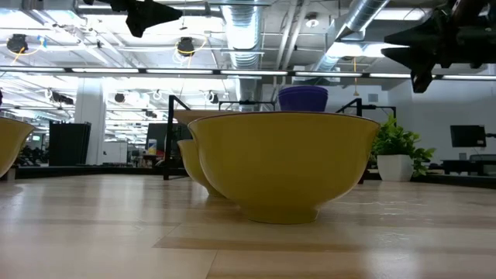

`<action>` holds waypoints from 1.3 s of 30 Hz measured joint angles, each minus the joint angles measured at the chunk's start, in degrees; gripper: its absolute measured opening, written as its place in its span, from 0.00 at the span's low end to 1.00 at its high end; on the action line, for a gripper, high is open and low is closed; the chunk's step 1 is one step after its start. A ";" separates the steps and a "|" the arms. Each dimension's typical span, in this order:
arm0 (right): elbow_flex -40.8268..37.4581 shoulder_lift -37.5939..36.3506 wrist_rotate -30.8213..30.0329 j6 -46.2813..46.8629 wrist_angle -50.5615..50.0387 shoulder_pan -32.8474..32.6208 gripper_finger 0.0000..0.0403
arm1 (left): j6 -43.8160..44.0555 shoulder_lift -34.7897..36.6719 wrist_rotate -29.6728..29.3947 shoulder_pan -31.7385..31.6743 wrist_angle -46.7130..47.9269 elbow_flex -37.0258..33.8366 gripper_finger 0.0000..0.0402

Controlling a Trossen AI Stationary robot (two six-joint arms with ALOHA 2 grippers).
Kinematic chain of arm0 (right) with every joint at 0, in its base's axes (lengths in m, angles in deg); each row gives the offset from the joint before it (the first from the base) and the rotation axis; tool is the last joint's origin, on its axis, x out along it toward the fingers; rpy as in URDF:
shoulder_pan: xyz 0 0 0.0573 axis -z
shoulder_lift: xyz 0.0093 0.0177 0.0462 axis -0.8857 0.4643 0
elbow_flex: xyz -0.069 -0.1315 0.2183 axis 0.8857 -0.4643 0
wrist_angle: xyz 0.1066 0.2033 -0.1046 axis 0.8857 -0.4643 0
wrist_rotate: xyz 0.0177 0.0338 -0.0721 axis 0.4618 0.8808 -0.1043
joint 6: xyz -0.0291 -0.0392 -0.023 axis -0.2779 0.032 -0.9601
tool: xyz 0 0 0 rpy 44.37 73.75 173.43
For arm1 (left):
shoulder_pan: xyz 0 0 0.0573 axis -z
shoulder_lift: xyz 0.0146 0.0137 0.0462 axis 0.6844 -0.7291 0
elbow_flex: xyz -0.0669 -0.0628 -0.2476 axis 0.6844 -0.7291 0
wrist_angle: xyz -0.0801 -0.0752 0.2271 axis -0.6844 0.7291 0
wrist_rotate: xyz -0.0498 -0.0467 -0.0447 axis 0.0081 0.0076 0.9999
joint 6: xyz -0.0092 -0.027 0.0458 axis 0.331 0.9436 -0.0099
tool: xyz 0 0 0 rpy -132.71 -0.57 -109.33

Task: Pick & Place Mini bowls
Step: Put the top right white patterned bowl on the shelf

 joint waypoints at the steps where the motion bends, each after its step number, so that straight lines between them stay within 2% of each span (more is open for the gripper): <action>1: 0.00 0.00 0.02 0.00 -0.22 0.38 0.24 | 0.02 0.00 0.00 0.00 0.10 0.00 0.72; 5: 0.02 0.04 0.01 0.00 -3.36 1.72 0.24 | 0.03 -0.34 1.65 -0.02 3.01 1.96 0.72; 12: 0.02 0.08 -0.02 2.50 -9.17 3.33 0.24 | -0.63 -5.35 1.93 -0.02 14.69 12.18 0.72; 22: 0.04 0.13 0.06 -11.58 -4.71 3.62 0.24 | 3.44 -16.80 2.30 1.14 30.23 22.39 0.72; 30: 0.04 0.13 0.14 -13.55 -4.41 3.62 0.24 | 13.33 -21.88 2.89 4.30 42.50 26.41 0.72; 39: 0.04 0.13 0.21 -13.55 -6.43 3.62 0.24 | 21.90 -23.48 8.99 6.22 47.28 26.47 0.72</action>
